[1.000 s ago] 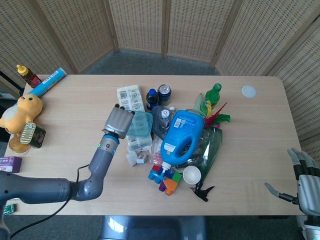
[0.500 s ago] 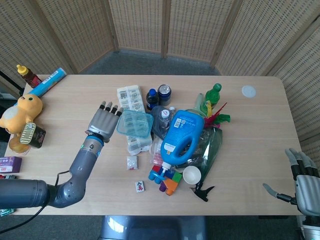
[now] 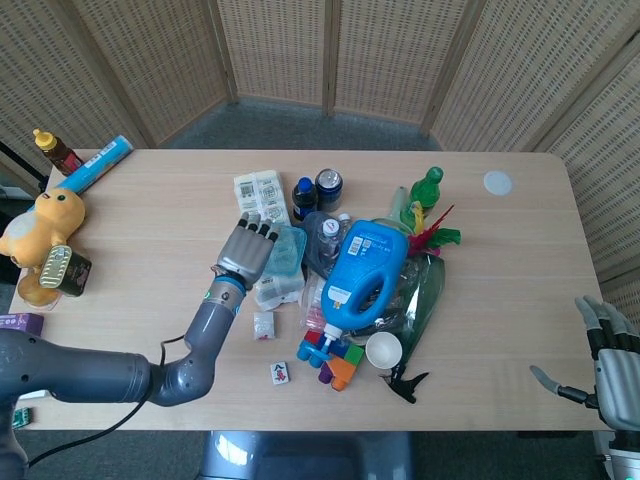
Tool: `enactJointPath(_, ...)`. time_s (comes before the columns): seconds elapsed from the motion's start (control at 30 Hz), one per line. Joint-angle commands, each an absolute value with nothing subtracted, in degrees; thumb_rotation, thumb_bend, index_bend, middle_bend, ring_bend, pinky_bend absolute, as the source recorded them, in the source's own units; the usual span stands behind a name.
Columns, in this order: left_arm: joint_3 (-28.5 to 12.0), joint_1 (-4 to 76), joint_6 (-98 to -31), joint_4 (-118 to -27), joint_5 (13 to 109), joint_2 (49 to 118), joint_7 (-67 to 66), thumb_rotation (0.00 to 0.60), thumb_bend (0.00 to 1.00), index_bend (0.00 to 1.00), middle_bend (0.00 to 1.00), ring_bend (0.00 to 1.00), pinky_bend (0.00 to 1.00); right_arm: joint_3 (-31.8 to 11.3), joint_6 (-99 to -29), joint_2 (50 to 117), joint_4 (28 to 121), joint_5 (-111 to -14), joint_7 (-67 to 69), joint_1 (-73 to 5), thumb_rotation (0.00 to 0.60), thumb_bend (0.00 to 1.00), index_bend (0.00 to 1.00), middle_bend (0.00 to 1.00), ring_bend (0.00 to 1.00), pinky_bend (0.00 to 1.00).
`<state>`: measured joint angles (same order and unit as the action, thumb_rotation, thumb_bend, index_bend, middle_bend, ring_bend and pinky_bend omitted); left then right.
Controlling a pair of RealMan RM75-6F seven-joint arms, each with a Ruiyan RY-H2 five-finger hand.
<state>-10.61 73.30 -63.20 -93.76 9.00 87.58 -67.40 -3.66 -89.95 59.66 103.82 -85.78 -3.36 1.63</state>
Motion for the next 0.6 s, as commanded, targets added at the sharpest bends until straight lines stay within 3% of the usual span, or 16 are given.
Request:
enactJointPath(0.03,-10.56,74.67,-63.56,-90.72,9.42,90.2,-67.6,0.6,0.0,0.0,0.0,0.0,0.0,-3.72,-89.9,59.63,103.8,-85.62,-3.24,1.62,0.358,0.0,0.0,0.0,0.0,0.0)
enactJointPath(0.6,-8.86,71.55,-60.54,-77.29,13.66,99.25,-62.6,0.6,0.0,0.0,0.0,0.0,0.0,-3.68,-89.81,59.72,103.28,-85.31,-2.68,1.71,0.363,0.0,0.0,0.0,0.0,0.0)
